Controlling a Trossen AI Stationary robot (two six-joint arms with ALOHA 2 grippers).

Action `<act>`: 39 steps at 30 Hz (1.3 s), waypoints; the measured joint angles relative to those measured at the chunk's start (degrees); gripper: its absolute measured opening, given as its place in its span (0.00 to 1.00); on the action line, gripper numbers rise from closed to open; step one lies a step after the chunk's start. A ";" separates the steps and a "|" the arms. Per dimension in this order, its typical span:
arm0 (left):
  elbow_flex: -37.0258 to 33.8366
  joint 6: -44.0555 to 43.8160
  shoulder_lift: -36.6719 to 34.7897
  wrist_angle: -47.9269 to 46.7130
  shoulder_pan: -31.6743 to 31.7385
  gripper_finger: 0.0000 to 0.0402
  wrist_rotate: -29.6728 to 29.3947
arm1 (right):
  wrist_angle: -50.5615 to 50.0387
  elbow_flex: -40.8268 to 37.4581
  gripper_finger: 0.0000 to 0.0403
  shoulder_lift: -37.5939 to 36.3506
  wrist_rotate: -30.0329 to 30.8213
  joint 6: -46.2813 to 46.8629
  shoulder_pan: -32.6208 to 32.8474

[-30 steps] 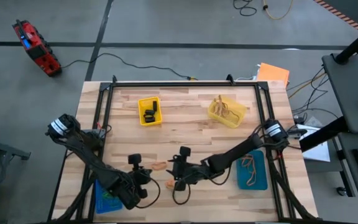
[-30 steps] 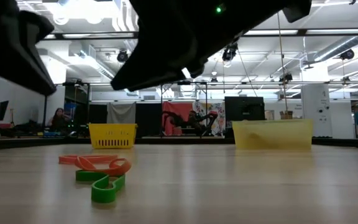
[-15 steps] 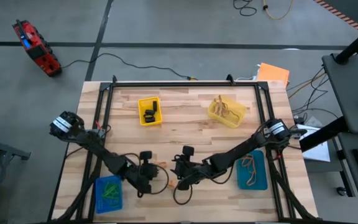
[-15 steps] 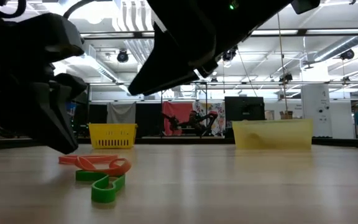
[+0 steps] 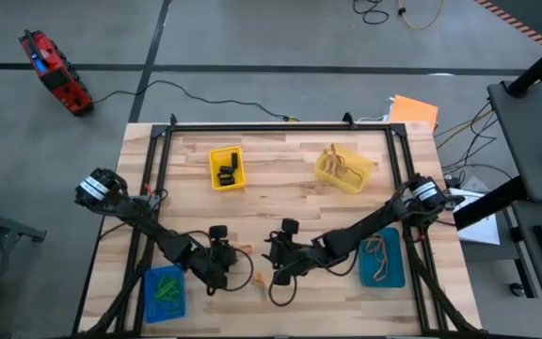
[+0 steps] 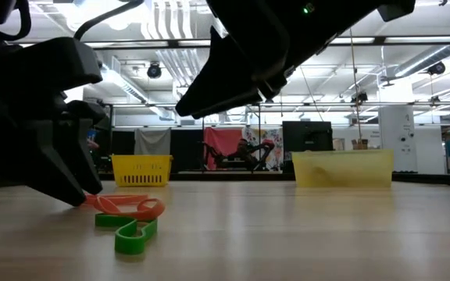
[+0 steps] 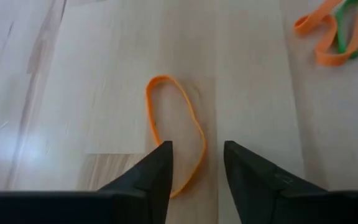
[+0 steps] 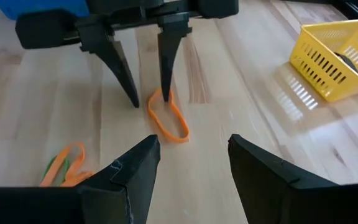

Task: Sort rubber bands into baskets
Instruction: Put the orange rubber band into the right blue bin

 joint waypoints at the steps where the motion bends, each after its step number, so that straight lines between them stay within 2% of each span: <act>1: -0.06 -0.02 0.00 0.02 0.05 0.32 -0.02 | 0.25 -0.15 0.46 -0.02 0.04 0.31 0.00; 6: -1.01 -0.44 -0.02 1.39 0.16 0.27 1.06 | 1.90 -0.89 0.46 -0.07 0.04 0.44 0.00; 14: -3.30 -0.55 -0.07 5.98 0.09 0.02 2.27 | 2.93 -1.37 0.46 -0.07 0.06 0.48 0.00; 24: -0.50 3.65 -0.12 5.72 -0.08 0.00 1.97 | 6.46 -1.98 0.46 -0.07 -0.13 1.01 0.13; 27: 0.10 4.48 -0.13 5.56 -0.08 0.00 1.81 | 8.60 -2.66 0.46 -0.07 -2.42 2.25 0.11; 39: 0.97 7.87 -0.20 4.58 0.10 0.02 -0.34 | 8.77 -3.84 0.46 0.55 -2.73 2.58 0.26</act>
